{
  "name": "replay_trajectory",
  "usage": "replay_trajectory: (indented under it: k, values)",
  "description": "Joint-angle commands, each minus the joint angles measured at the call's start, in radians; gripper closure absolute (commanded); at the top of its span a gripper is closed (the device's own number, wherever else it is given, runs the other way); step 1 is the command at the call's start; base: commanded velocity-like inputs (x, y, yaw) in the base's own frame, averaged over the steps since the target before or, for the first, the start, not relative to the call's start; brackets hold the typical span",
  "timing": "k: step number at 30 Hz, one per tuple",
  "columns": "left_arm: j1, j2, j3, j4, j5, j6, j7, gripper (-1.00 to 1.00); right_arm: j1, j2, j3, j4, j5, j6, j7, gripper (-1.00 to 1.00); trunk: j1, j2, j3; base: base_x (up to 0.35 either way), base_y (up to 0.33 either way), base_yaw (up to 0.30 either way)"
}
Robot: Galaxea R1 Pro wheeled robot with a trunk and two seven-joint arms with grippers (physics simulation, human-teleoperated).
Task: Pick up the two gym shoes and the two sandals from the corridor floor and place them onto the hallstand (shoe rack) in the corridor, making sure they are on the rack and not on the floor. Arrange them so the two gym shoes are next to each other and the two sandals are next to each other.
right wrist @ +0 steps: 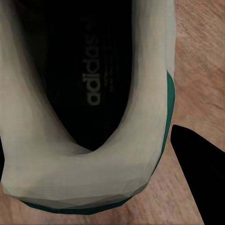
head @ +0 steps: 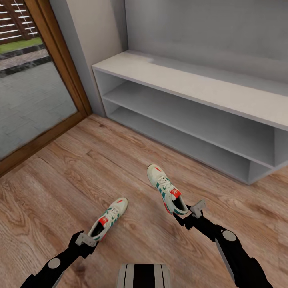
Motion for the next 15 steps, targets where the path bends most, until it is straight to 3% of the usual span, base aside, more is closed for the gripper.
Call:
replay_trajectory:
  k: [1,11,15]
  values:
    - [0.0,0.0,-0.003,0.0,-0.006,-0.004,0.001,-1.0,0.0,0.001,-0.003,-0.001,0.01,-0.004,0.003,1.0,0.0,0.0,-0.001,0.05,0.0,0.0]
    - [0.001,-0.004,-0.006,-0.001,-0.006,-0.004,0.0,-1.0,0.0,0.001,-0.003,-0.001,0.01,-0.004,0.003,1.0,0.0,0.0,-0.001,0.007,0.0,0.0]
    - [0.001,-0.004,-0.007,-0.001,-0.006,-0.004,0.0,-1.0,0.0,0.001,-0.003,-0.001,0.01,-0.004,0.003,1.0,0.002,-0.001,-0.016,0.0,0.0,0.0]
